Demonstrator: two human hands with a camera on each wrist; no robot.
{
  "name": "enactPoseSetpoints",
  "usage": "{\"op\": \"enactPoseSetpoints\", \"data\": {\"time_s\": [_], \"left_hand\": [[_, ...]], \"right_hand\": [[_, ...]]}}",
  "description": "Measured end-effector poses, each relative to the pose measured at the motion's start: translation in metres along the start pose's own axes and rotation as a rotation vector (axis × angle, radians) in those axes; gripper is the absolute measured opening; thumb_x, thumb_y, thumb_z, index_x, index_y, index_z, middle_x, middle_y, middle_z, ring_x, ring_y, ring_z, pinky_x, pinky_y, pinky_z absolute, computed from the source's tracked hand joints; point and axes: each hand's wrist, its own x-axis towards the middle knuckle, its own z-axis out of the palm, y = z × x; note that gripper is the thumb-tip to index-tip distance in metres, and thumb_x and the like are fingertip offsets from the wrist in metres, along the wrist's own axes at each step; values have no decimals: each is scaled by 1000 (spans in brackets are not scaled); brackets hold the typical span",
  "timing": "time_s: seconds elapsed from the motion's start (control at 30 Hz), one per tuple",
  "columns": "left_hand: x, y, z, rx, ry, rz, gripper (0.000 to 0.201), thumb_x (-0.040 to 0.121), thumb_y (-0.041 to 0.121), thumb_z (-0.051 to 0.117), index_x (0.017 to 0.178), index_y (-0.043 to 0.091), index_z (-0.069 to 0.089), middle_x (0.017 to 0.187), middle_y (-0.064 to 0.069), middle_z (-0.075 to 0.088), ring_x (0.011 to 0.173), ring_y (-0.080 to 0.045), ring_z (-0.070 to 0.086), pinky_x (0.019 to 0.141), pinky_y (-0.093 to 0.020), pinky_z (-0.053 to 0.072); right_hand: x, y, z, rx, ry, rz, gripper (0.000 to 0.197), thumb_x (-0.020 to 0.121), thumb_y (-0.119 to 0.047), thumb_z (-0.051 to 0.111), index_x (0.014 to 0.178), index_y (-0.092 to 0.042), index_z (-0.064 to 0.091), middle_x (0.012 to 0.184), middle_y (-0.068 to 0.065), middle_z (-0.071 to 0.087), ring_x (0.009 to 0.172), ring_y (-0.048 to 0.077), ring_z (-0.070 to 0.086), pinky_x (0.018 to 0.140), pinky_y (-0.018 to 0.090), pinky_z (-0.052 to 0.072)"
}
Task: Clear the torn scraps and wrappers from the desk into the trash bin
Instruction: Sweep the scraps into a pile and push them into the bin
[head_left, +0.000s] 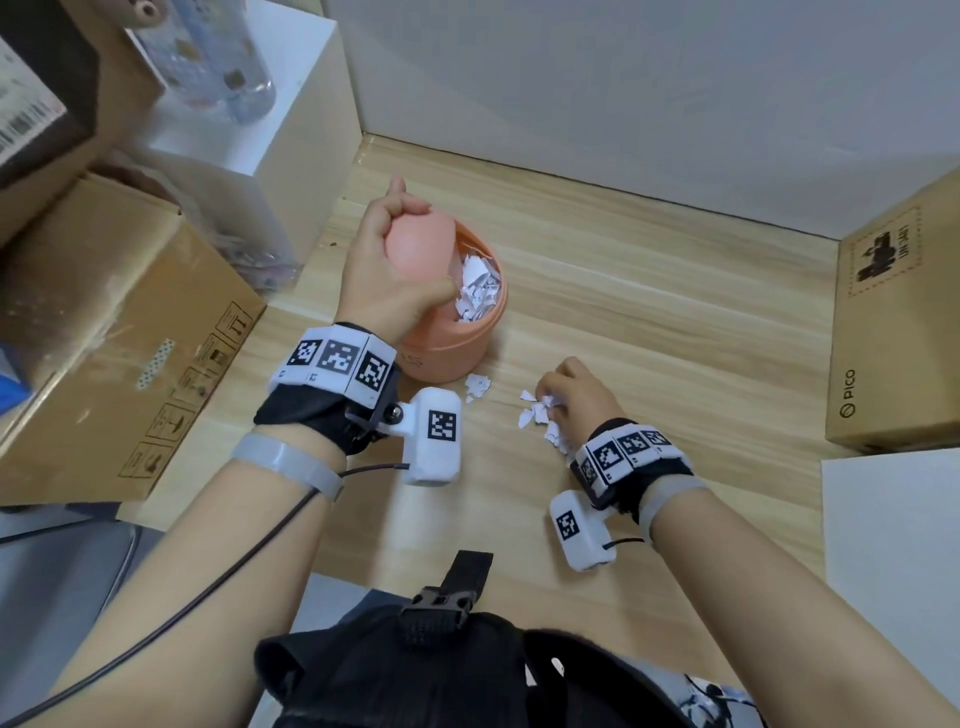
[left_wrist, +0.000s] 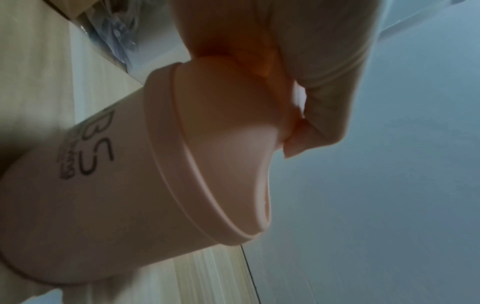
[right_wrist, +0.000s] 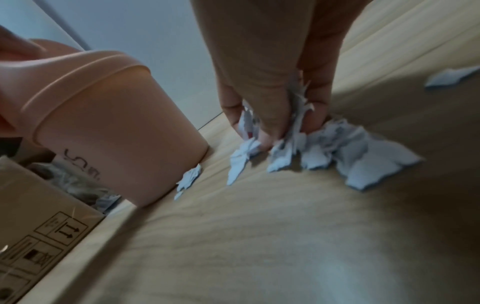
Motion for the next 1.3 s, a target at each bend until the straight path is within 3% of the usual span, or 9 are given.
{"op": "enactPoseSetpoints", "data": {"time_s": [0.17, 0.33, 0.57, 0.67, 0.8, 1.0, 1.13, 1.23, 1.3], "left_hand": [[-1, 4, 0, 9, 5, -4, 56, 57, -7, 67, 101, 21, 46, 152, -8, 27, 128, -2, 30, 80, 9, 26], [-2, 5, -1, -2, 8, -3, 56, 61, -11, 67, 103, 19, 47, 150, -8, 30, 136, -13, 33, 80, 9, 28], [-2, 5, -2, -12, 3, -41, 60, 46, 14, 64, 102, 26, 48, 128, 9, 46, 120, -7, 41, 74, 9, 28], [-2, 6, -3, 5, 3, -39, 60, 44, 17, 65, 101, 27, 47, 108, 27, 44, 109, -8, 45, 79, -4, 36], [-3, 5, -5, -7, -8, -41, 62, 44, 22, 68, 101, 30, 47, 110, 24, 45, 110, -13, 47, 91, -31, 43], [-4, 7, -6, -12, -12, -52, 61, 43, 24, 66, 99, 35, 46, 109, 22, 46, 115, -15, 46, 89, -25, 36], [-4, 6, -6, -10, -15, -78, 59, 38, 32, 66, 92, 44, 46, 117, 13, 48, 119, -14, 44, 93, -26, 35], [-4, 5, -5, -20, -15, -78, 59, 35, 38, 63, 91, 45, 46, 115, 19, 48, 120, -12, 43, 94, -24, 34], [-4, 5, -4, -20, -18, -77, 59, 36, 36, 63, 91, 45, 45, 112, 24, 47, 119, -10, 44, 96, -25, 34]], "right_hand": [[11, -5, -14, 23, -57, 132, 19, 70, 5, 62, 81, -10, 67, 87, 8, 54, 80, 29, 56, 70, 32, 44], [16, -36, -62, 323, 56, 199, 26, 77, 5, 59, 64, -18, 57, 66, 1, 56, 50, 15, 49, 41, 12, 41], [40, -108, -127, 462, 108, -18, 22, 77, -2, 67, 68, -21, 59, 69, -3, 59, 55, 14, 58, 56, 24, 53], [50, -133, -128, 306, 138, -52, 23, 74, -7, 66, 66, -27, 57, 80, 6, 64, 72, 24, 64, 66, 34, 57], [51, -145, -126, 108, 40, -29, 35, 71, -18, 71, 104, -19, 60, 99, 6, 60, 84, 19, 55, 63, 26, 48], [39, -135, -140, 246, -12, -20, 41, 79, -14, 60, 119, -22, 53, 112, 3, 57, 102, 21, 58, 92, 41, 51], [23, -122, -140, 56, -90, -188, 39, 81, -19, 60, 120, -20, 55, 126, 1, 59, 117, 19, 53, 108, 39, 36], [14, -116, -120, -360, -256, -366, 55, 81, -40, 59, 131, -22, 44, 138, -1, 50, 133, 17, 38, 115, 48, -7], [17, -118, -108, -625, -285, -459, 61, 79, -49, 56, 130, -19, 43, 136, 0, 50, 136, 16, 32, 111, 50, -18]]}}
